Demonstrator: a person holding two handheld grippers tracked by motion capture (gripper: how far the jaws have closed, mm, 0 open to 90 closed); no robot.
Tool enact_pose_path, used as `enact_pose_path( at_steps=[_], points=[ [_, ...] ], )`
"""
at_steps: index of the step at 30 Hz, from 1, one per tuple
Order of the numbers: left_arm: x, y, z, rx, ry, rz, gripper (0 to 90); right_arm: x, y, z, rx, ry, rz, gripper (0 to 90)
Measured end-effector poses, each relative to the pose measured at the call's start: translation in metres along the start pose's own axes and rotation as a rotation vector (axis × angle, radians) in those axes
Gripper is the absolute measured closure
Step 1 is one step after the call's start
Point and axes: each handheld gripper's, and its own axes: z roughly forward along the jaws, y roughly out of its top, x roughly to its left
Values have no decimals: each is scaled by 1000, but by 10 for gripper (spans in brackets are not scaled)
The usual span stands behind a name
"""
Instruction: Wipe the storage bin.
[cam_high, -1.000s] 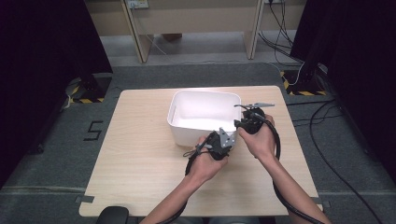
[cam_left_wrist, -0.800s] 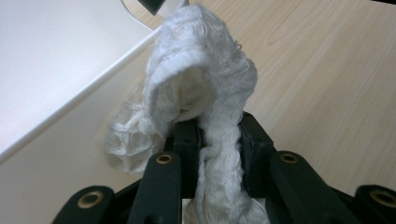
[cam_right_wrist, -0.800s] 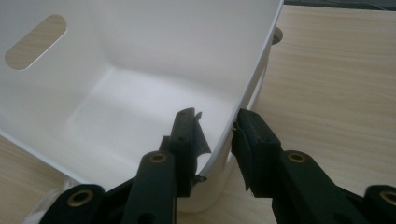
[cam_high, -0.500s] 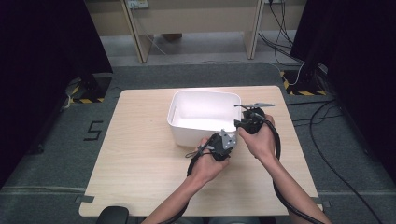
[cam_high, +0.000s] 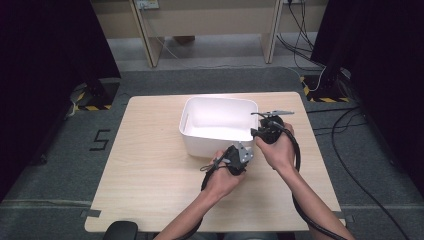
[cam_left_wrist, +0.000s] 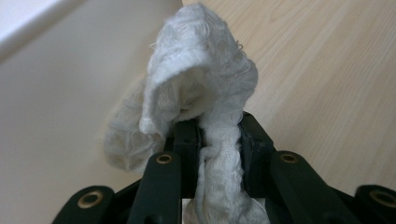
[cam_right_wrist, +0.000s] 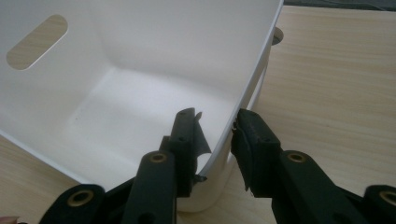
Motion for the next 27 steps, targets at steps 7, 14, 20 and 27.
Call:
enact_pose_path(
  at_steps=[7, 14, 20, 27],
  points=[
    [-1, -4, 7, 17, -6, 0, 727, 0, 0, 0, -1, 2, 0, 695],
    [-3, -9, 17, 36, -12, 1, 727, 0, 0, 0, -1, 2, 0, 696],
    [-6, -11, 25, 43, -14, -4, 727, 0, 0, 0, 0, 2, -2, 697],
    [-9, -12, 30, 54, -17, -1, 727, 0, 1, 0, -1, 3, -4, 697]
  ],
)
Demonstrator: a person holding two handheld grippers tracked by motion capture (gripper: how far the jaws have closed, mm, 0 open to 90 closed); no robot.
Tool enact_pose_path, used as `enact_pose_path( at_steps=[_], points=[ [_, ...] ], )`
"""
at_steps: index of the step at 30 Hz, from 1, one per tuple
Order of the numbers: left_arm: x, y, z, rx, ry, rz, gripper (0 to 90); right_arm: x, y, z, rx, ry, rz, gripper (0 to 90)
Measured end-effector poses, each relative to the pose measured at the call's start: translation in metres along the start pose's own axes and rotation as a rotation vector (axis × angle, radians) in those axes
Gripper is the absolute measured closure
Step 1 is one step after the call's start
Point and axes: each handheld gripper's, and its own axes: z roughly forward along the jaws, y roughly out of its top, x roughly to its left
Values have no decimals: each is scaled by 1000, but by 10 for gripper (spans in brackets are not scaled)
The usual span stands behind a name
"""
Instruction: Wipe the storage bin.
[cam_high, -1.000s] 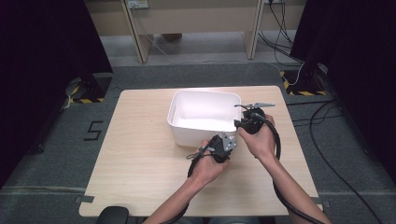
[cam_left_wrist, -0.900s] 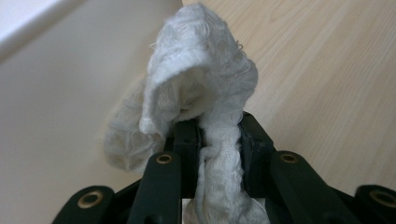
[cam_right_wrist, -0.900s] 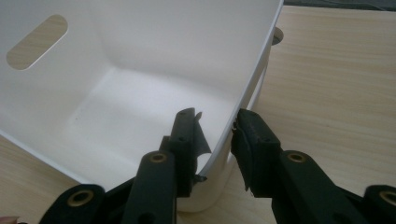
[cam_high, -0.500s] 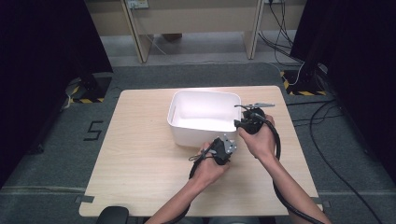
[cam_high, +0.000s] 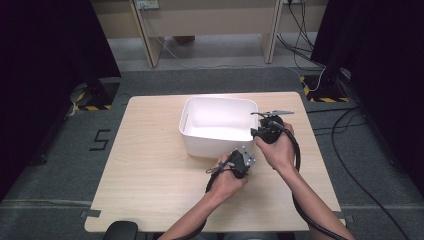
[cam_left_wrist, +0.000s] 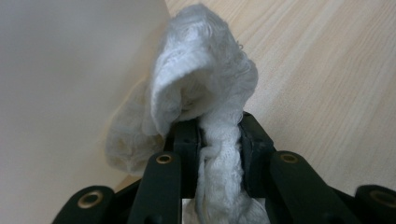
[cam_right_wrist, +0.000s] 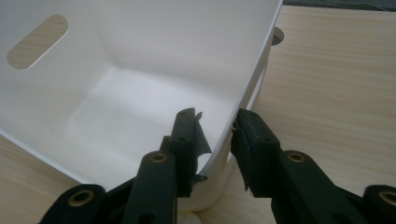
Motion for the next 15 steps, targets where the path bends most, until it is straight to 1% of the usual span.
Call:
enact_pose_path(
  at_steps=[6, 7, 8, 15],
  points=[
    [-1, 1, 4, 2, -5, -6, 727, 0, 0, 0, -1, 0, -3, 698],
    [-1, 2, 4, 8, -6, -5, 726, 0, 0, 0, 0, 0, -3, 698],
    [-2, 2, 5, 1, -2, -8, 727, 0, 0, 0, 0, 0, -3, 698],
    [-3, 2, 7, 4, -6, -14, 726, 0, 0, 0, 2, 1, 0, 699]
  ],
)
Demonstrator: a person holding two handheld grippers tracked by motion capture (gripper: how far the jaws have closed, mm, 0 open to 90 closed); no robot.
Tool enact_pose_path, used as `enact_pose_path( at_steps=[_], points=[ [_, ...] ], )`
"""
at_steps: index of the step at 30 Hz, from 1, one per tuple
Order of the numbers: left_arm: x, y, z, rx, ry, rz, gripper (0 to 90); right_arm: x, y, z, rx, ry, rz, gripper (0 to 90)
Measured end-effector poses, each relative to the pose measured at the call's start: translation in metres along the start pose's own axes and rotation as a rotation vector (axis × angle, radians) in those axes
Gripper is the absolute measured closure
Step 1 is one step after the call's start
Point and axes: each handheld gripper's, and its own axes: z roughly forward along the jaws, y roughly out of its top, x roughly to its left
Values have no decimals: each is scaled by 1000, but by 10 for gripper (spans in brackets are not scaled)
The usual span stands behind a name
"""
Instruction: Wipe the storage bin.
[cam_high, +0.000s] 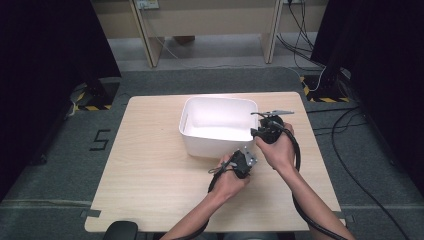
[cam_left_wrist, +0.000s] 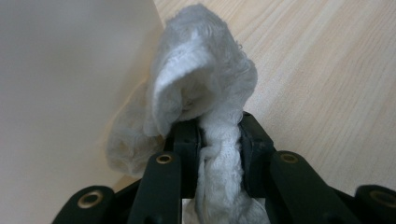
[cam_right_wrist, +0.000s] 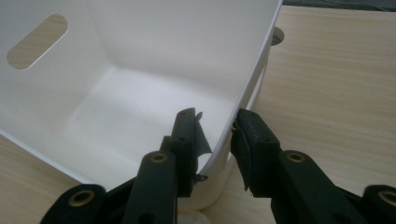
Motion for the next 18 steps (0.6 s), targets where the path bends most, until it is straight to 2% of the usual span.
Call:
enact_pose_path(
  at_steps=[8, 18],
  points=[
    [-1, 5, -4, -8, -4, 1, 727, 0, 0, 0, -1, -1, -4, 699],
    [-1, 15, -11, -45, -5, -11, 727, -1, 0, 0, -1, 0, -3, 700]
  ],
)
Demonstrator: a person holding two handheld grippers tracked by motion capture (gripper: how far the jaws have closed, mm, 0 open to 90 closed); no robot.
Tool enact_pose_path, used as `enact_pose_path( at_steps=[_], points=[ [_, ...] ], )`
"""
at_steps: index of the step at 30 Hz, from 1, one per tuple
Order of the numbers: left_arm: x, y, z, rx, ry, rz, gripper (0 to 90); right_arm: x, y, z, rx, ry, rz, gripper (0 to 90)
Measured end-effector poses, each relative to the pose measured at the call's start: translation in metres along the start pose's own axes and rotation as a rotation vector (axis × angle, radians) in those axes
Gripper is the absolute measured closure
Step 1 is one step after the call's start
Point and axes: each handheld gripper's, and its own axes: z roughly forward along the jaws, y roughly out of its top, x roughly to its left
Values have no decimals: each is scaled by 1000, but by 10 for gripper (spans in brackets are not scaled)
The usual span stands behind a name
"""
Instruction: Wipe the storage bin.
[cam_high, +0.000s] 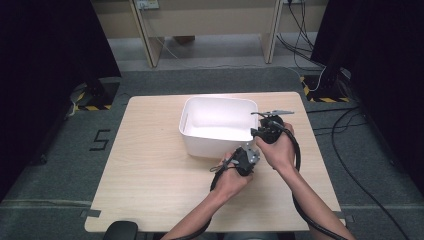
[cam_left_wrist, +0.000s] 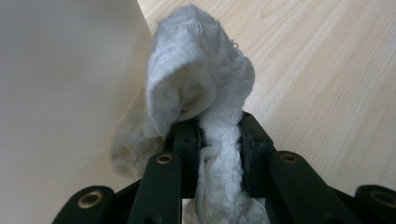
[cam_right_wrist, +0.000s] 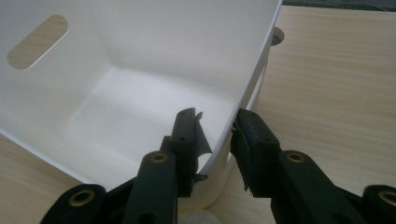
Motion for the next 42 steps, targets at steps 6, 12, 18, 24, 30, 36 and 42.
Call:
enact_pose_path(
  at_steps=[6, 12, 18, 24, 30, 36, 42],
  points=[
    [1, 5, -7, -15, 4, -3, 727, 0, 0, 0, -1, 2, 2, 701],
    [3, 11, -15, -34, 13, 0, 727, 1, 1, 0, -3, 9, 2, 702],
    [4, 17, -24, -52, 22, 7, 727, 1, 1, 0, -2, 14, 7, 704],
    [6, 21, -32, -66, 28, 12, 727, 0, 2, 0, -2, 23, 14, 703],
    [8, 21, -36, -69, 29, 18, 726, 0, 2, 0, -3, 32, 19, 696],
    [12, 15, -41, -69, 11, 10, 725, -1, 1, 1, -13, 37, 17, 681],
    [18, -7, -58, -53, 34, 28, 725, -1, 1, 0, -26, 39, 21, 634]
  ],
)
